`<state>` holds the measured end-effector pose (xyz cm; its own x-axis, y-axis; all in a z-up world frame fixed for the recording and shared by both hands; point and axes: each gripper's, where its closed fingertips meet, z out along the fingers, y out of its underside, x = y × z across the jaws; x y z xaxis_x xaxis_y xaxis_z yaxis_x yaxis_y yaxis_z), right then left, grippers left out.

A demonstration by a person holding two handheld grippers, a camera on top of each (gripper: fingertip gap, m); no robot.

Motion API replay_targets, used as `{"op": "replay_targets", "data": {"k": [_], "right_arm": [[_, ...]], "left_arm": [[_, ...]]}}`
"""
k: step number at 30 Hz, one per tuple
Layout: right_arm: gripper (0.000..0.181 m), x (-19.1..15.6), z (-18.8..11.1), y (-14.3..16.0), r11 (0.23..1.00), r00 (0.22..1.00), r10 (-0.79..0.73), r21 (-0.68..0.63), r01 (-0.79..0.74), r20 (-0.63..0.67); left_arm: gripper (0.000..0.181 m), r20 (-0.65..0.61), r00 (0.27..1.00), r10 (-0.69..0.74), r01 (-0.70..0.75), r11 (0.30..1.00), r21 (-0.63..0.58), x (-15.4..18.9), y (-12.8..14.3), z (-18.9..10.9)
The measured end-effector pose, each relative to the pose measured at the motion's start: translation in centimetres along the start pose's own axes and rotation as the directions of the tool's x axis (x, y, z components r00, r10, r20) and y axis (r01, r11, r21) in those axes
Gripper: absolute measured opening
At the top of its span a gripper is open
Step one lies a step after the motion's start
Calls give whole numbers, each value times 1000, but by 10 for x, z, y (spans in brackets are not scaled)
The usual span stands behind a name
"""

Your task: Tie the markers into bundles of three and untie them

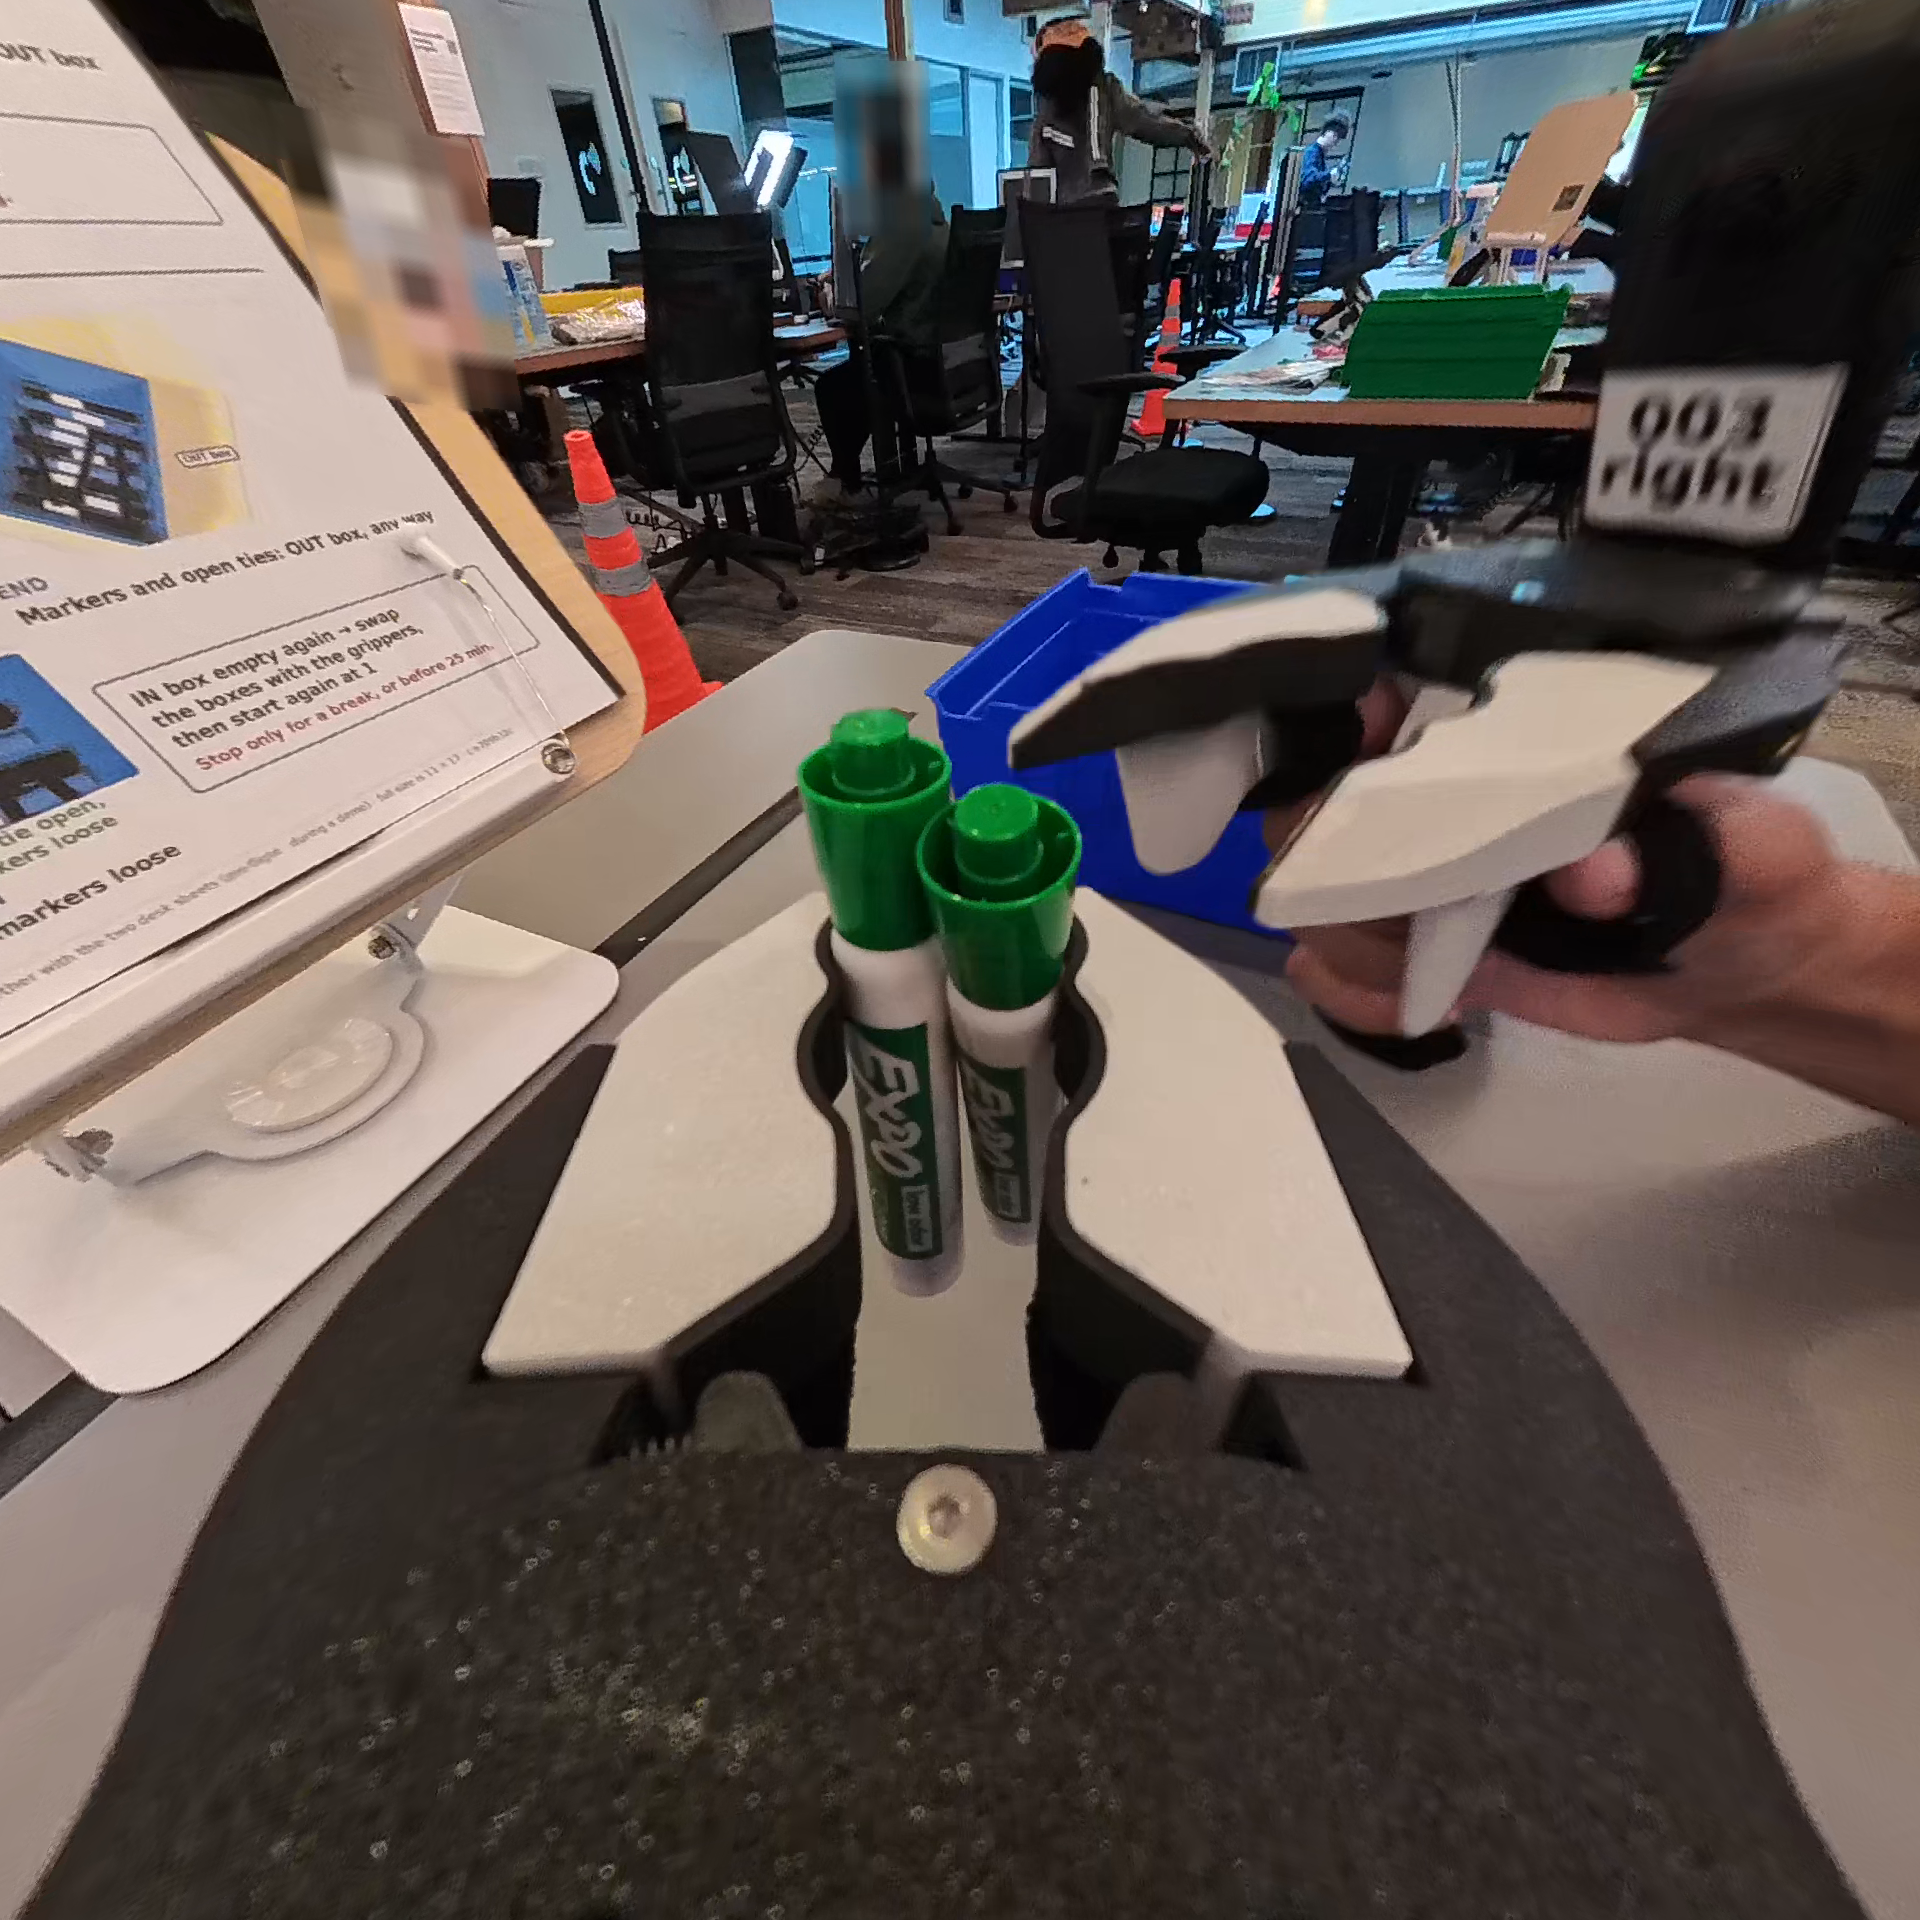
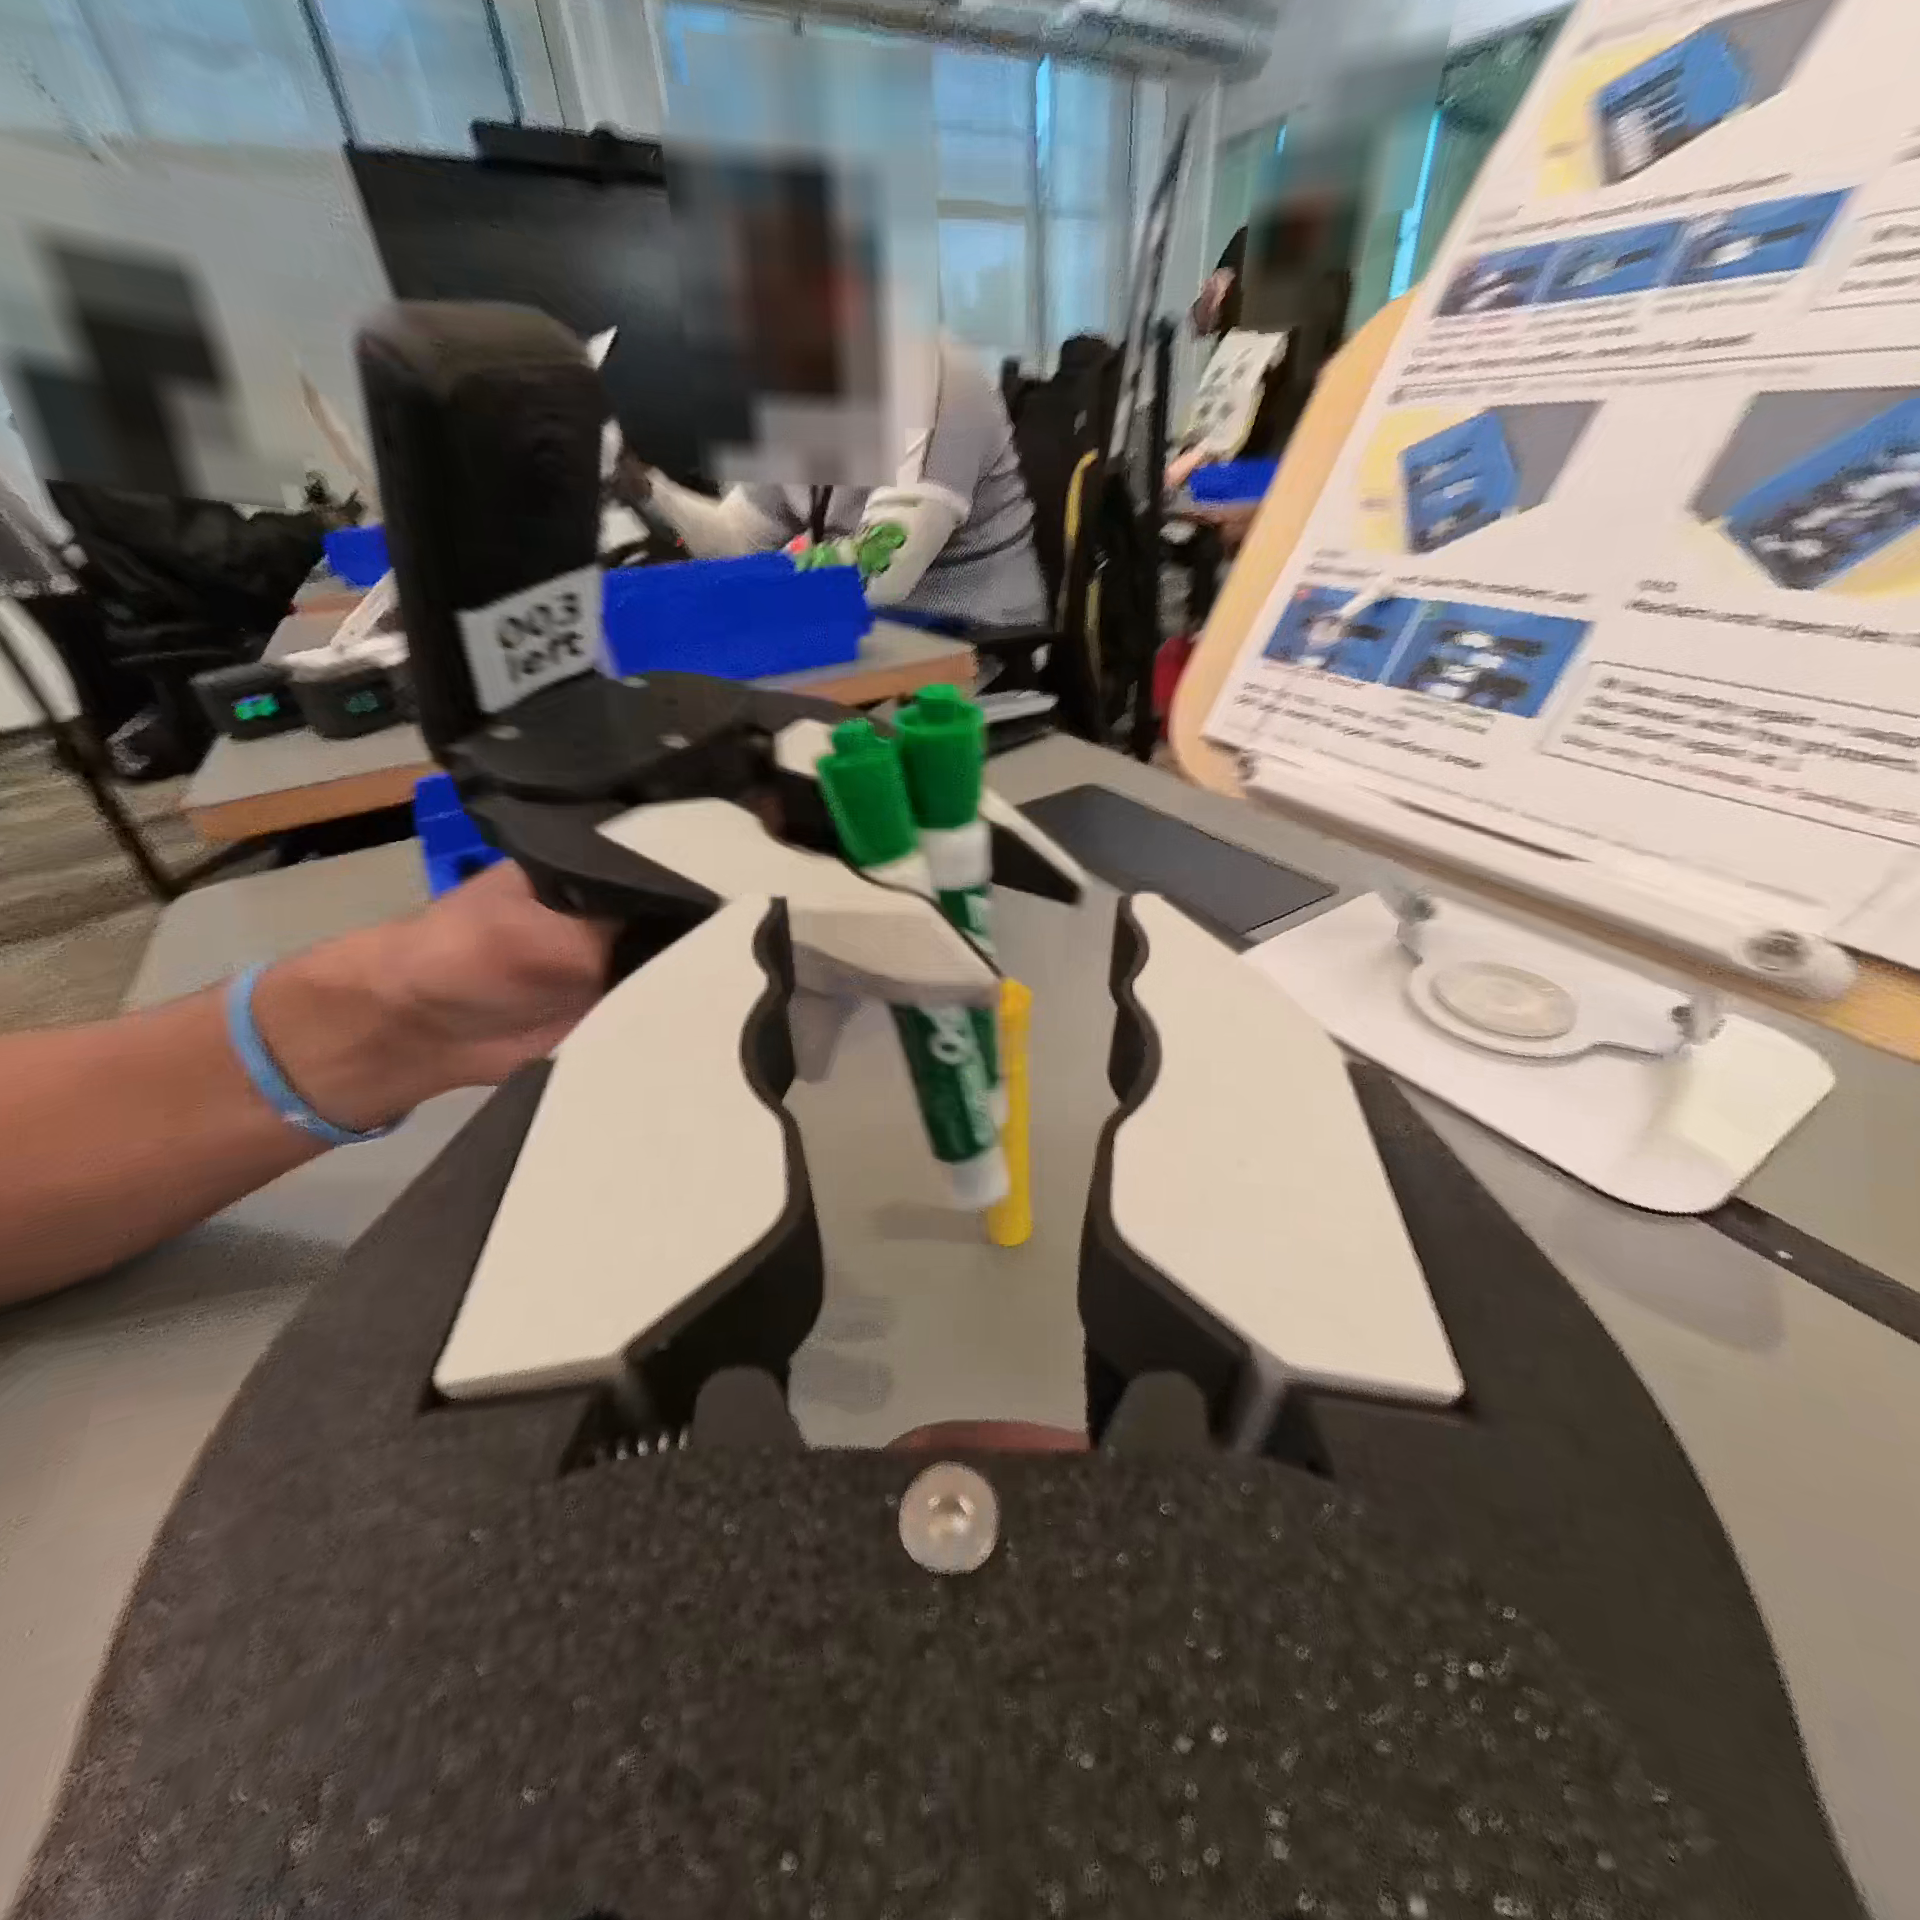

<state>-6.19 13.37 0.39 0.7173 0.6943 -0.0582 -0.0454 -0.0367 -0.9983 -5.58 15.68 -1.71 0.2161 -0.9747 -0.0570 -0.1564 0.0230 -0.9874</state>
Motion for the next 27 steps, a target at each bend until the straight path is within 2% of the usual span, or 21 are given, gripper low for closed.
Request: {"op": "replay_targets", "data": {"k": [2,5,9,15,21,22,27], "right_arm": [[68,-12,5,-3,996,1000,1,-93,-1,0],[70,-20,12,1,979,997,-19,-205,4,-73],[63,-17,17,12,958,991,-12,-285,-27,-134],[42,-13,14,32,898,985,-58,-439,-20,-164],[37,-15,5,34,857,983,-47,-513,-51,-178],[20,-15,3,34,850,983,-48,-524,-52,-176],[20,-15,2,34,850,985,-21,-522,-71,-169]], "left_arm": [[36,-3,1000,1,-1,1000,-3,5,2,4],[36,-4,1000,11,-11,1000,-17,12,7,9],[36,-2,999,42,-42,998,-54,22,21,11],[36,5,995,97,-96,991,-90,33,33,11],[36,3,993,119,-118,988,-102,38,34,13],[37,7,993,121,-120,988,-102,38,34,14],[37,-2,993,119,-118,988,-98,38,34,13]]}}
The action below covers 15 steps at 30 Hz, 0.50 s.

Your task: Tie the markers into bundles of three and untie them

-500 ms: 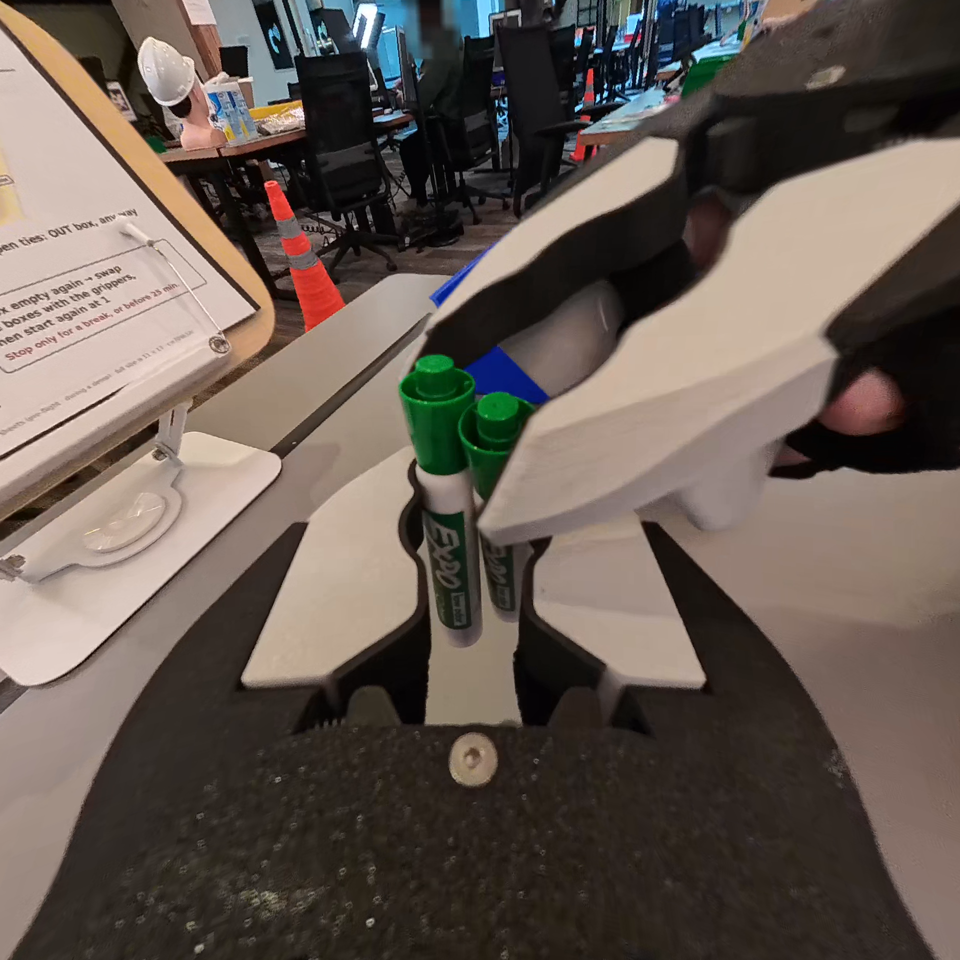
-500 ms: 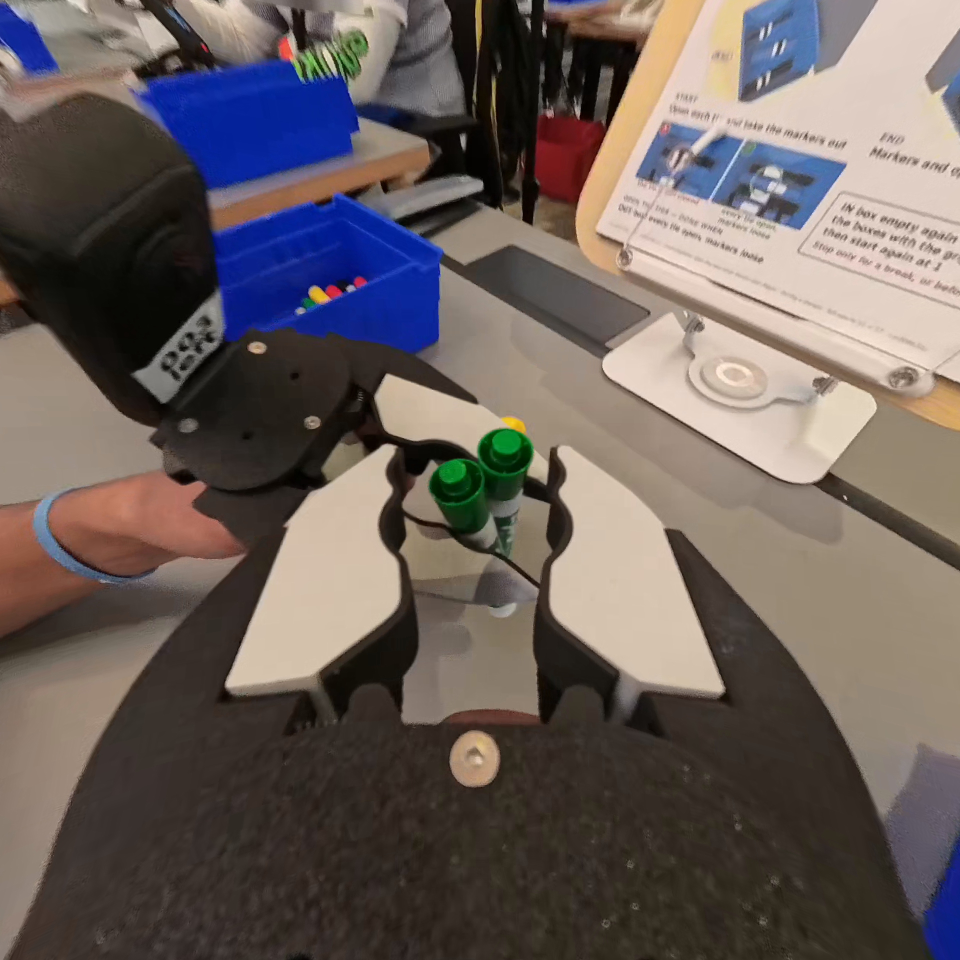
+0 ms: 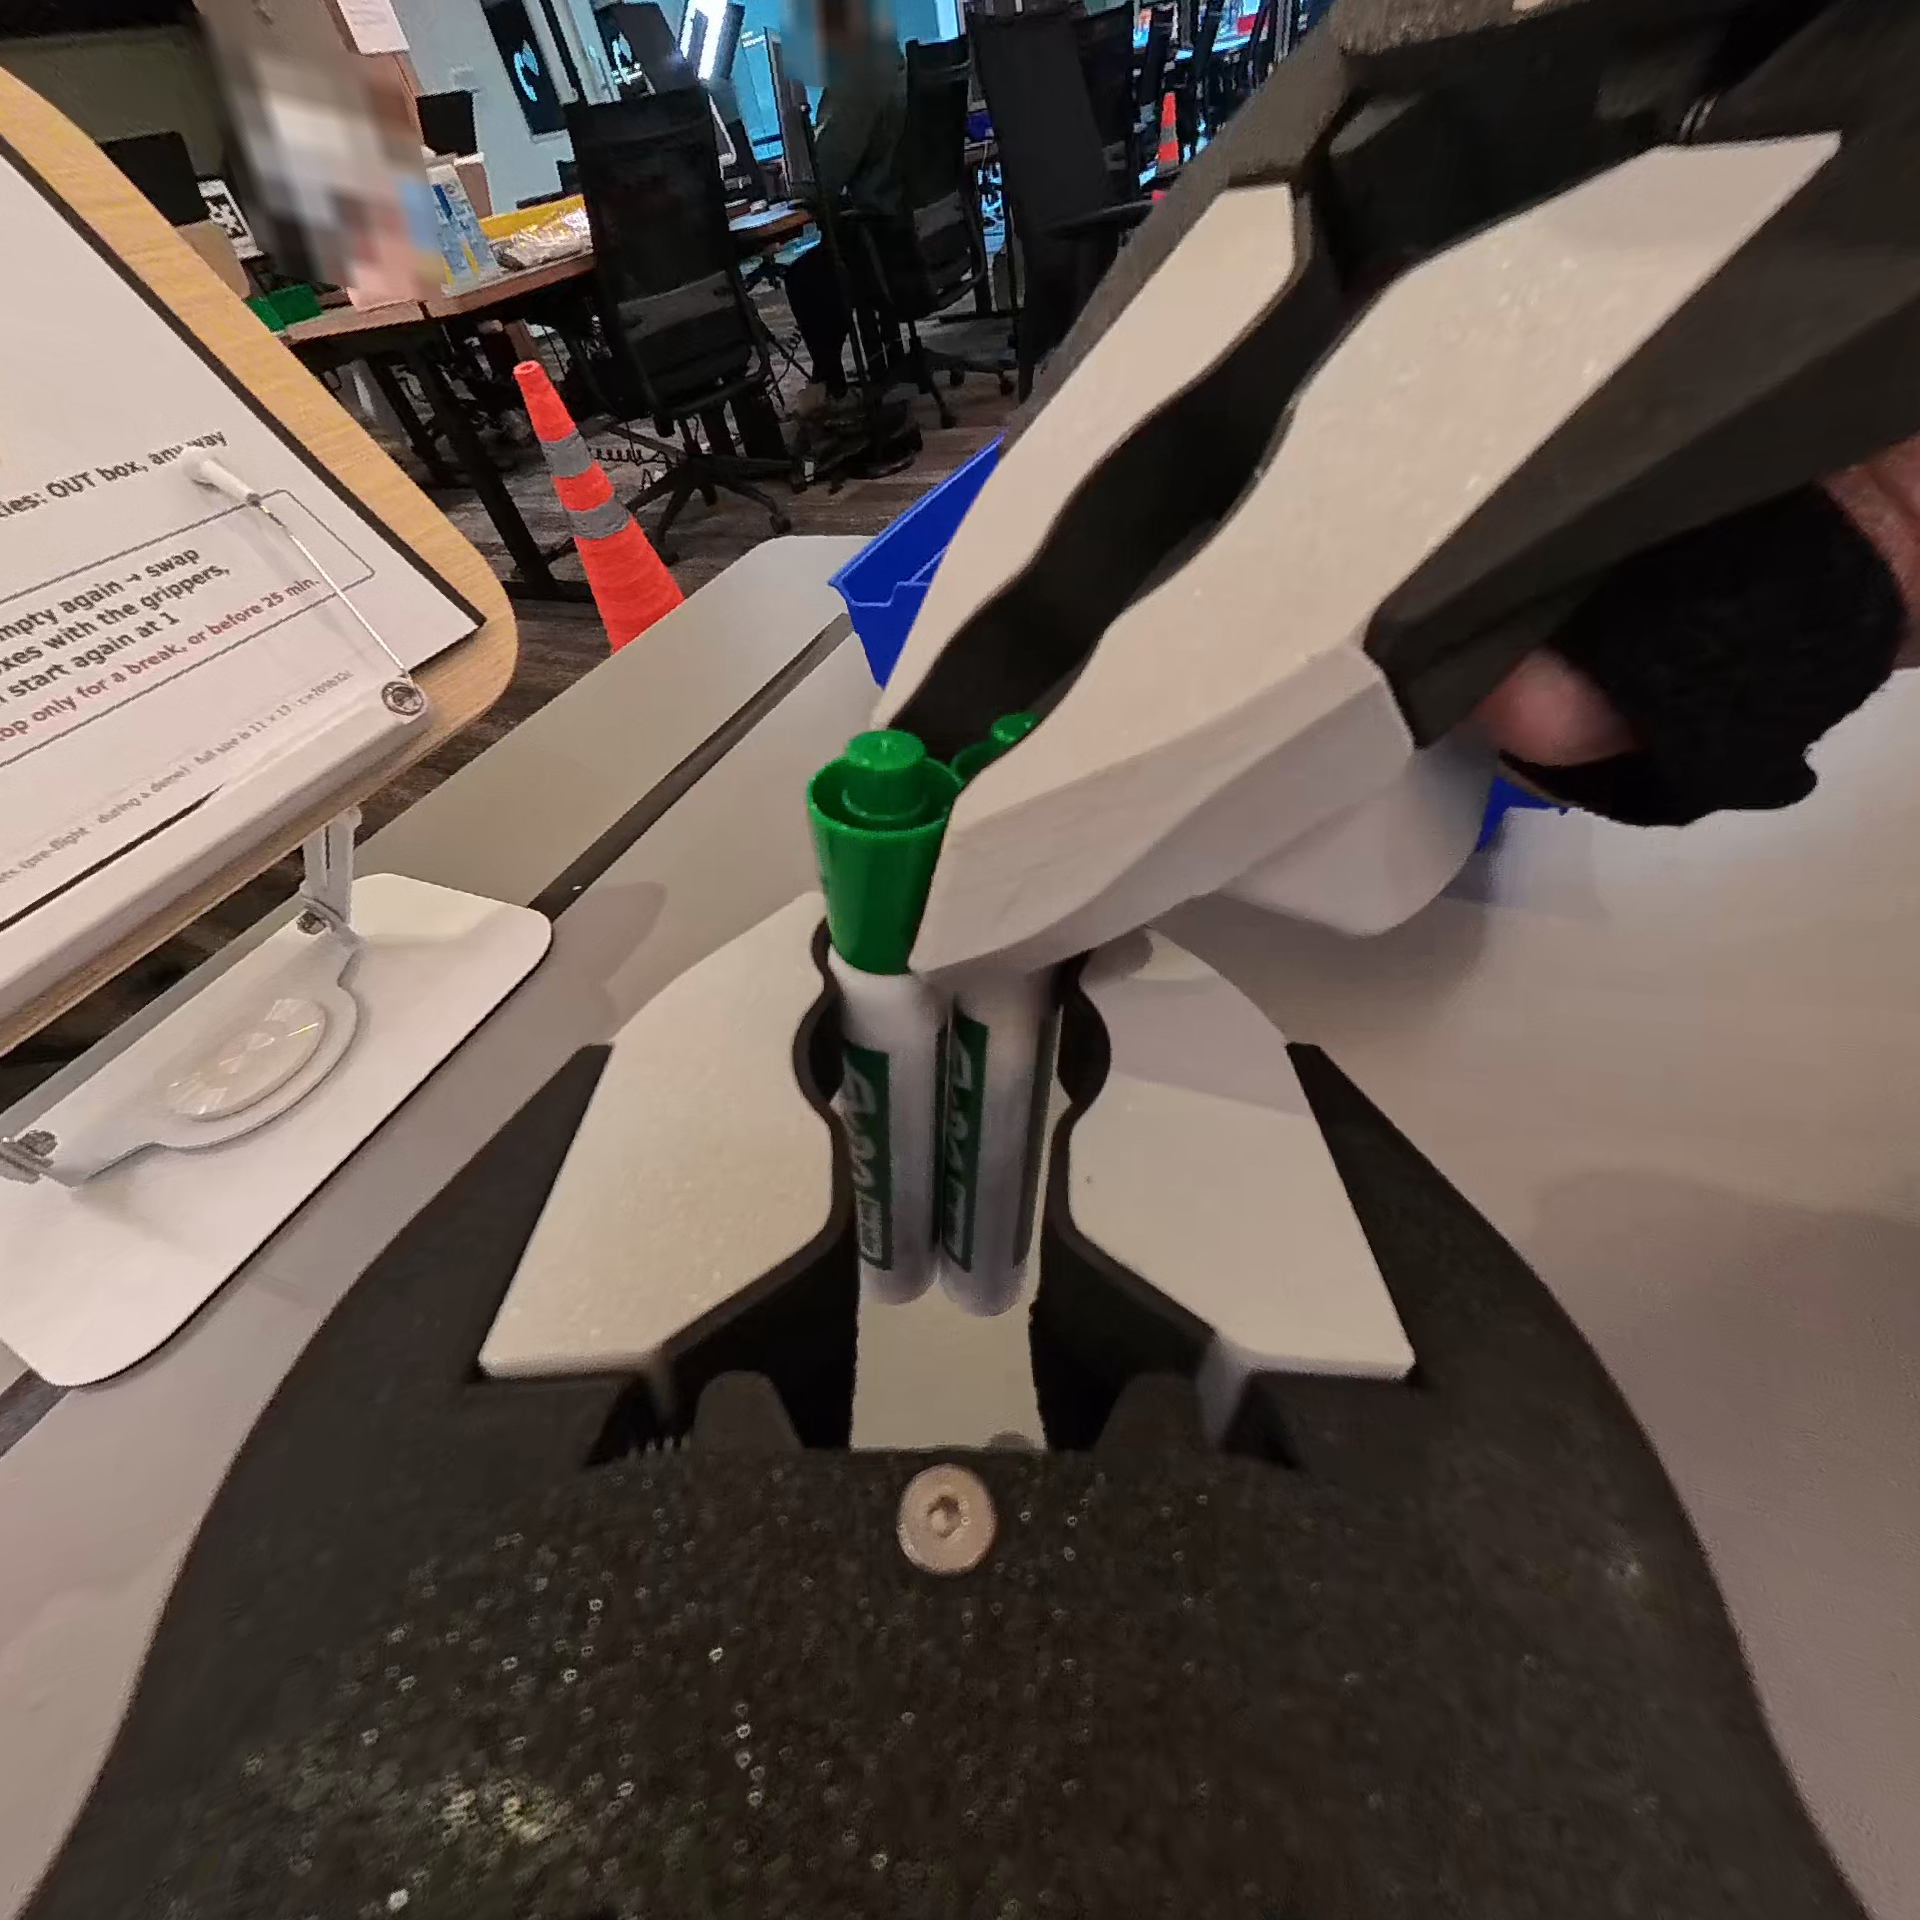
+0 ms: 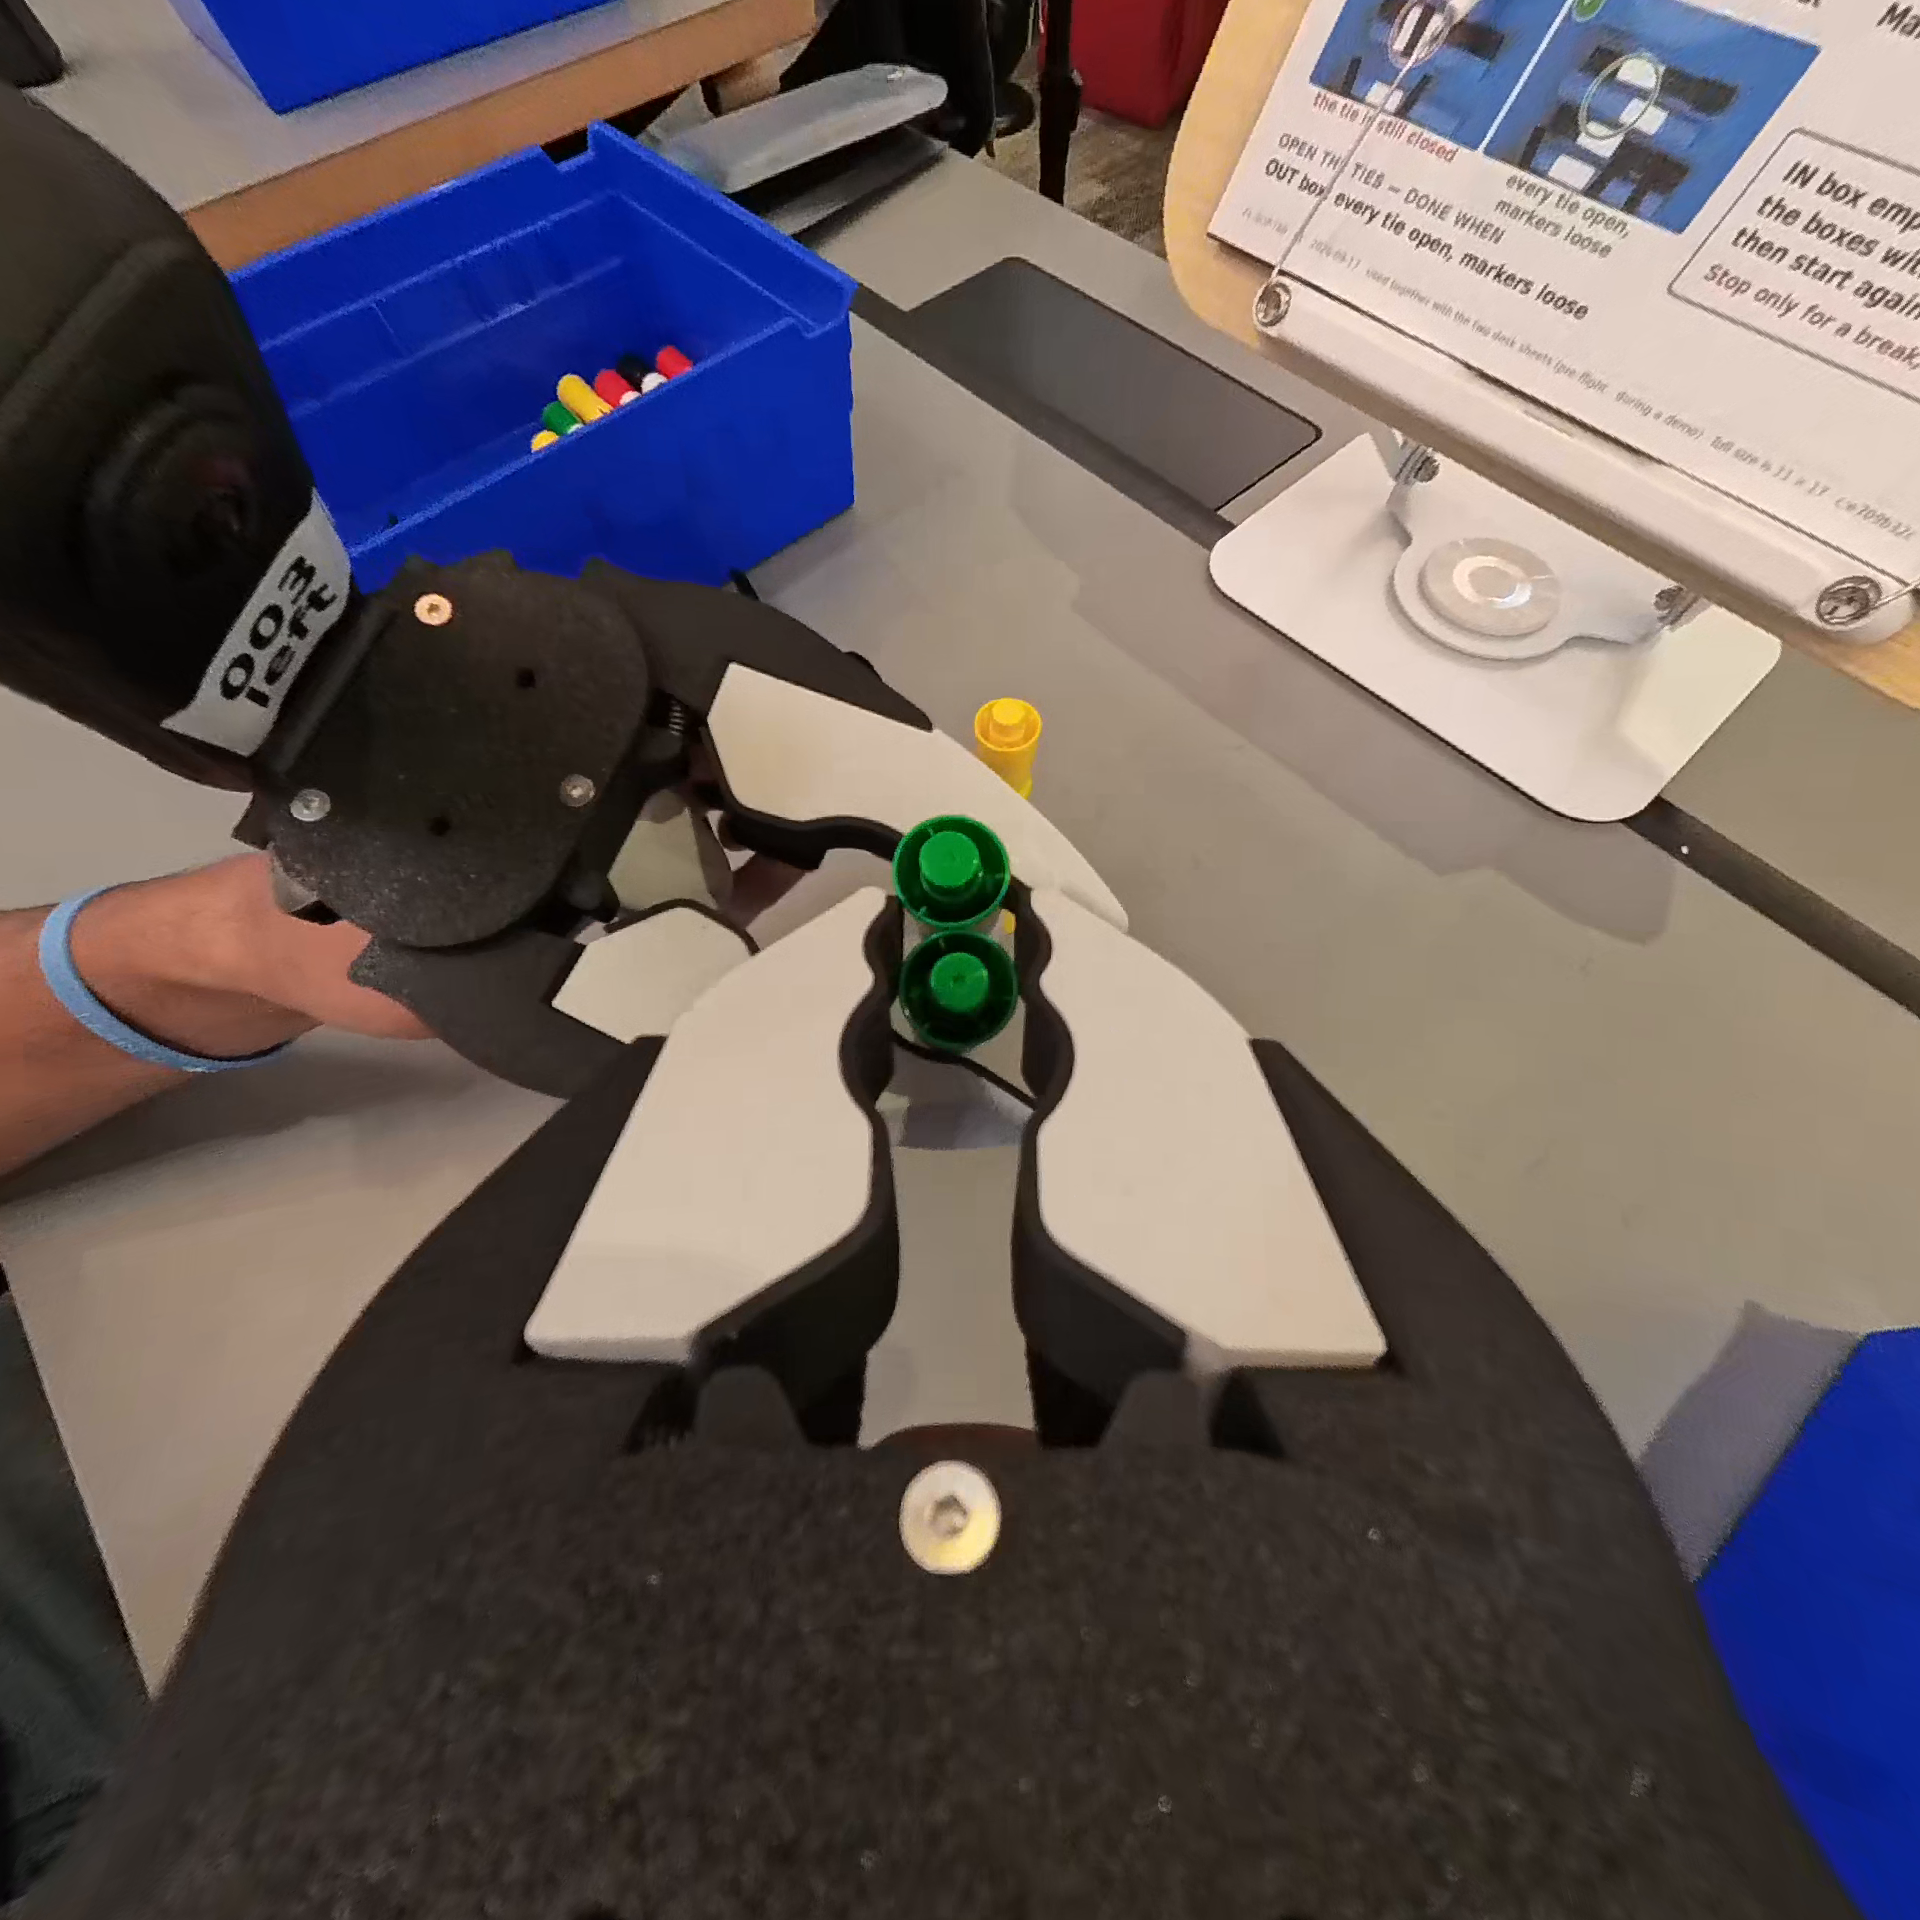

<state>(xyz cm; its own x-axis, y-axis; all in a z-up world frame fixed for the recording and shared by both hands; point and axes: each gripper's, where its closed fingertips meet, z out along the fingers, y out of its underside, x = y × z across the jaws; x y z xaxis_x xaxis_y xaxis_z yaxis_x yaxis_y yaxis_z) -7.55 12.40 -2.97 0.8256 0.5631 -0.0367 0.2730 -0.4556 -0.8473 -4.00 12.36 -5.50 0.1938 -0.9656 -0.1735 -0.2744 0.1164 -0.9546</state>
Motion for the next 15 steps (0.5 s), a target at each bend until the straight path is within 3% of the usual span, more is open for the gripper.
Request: {"op": "replay_targets", "data": {"k": [7,8,9,15], "right_arm": [[32,0,-5,-2,1000,1000,20,22,-21,16],[36,1,-9,-3,999,1000,22,29,-22,20],[32,2,-13,-6,998,999,24,49,-26,22],[31,11,-33,-15,983,996,66,170,-74,54]], "left_arm": [[34,19,1000,7,-7,1000,6,-4,0,-4],[25,21,1000,3,-3,1000,14,-5,-2,-5],[18,22,1000,-5,5,1000,23,-7,-3,-7],[18,-5,999,-42,42,999,32,-7,-2,-8]]}}
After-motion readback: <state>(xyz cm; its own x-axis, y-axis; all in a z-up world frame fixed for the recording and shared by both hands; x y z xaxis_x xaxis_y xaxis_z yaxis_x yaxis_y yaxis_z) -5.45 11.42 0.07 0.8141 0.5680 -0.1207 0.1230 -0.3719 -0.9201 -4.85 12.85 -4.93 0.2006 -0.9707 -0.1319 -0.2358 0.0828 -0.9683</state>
